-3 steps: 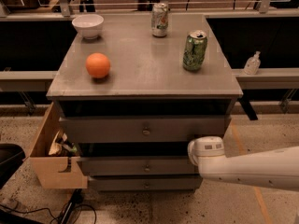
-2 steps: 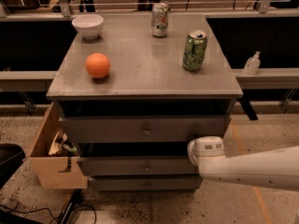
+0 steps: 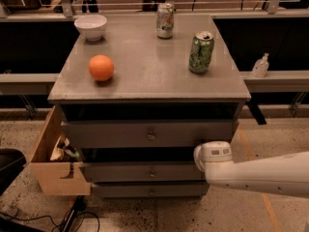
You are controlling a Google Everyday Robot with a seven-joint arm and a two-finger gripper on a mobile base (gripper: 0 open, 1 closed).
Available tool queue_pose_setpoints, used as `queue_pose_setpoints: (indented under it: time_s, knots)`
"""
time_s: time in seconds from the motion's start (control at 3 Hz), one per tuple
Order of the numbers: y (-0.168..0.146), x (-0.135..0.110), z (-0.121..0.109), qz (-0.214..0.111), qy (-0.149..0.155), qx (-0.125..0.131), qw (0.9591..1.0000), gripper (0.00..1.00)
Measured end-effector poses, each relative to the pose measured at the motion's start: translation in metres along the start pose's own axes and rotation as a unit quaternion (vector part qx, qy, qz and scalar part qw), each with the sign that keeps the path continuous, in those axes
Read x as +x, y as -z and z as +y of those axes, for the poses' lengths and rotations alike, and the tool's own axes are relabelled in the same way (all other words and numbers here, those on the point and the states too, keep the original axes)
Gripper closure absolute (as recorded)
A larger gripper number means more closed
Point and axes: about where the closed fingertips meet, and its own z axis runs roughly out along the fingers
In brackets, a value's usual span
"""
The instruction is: Open middle drawer
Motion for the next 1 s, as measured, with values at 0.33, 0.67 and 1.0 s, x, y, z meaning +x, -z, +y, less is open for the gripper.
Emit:
queue_pose_setpoints:
  time_s: [0.33, 0.67, 1.0]
  knots:
    - [0.0000, 0.0000, 0.0000, 0.000, 0.000, 0.000, 1.0000, 1.00]
    - [0.0000, 0.0000, 0.0000, 0.000, 0.000, 0.000, 1.0000, 1.00]
    - [0.0000, 0.0000, 0.0001, 0.000, 0.000, 0.000, 1.0000, 1.00]
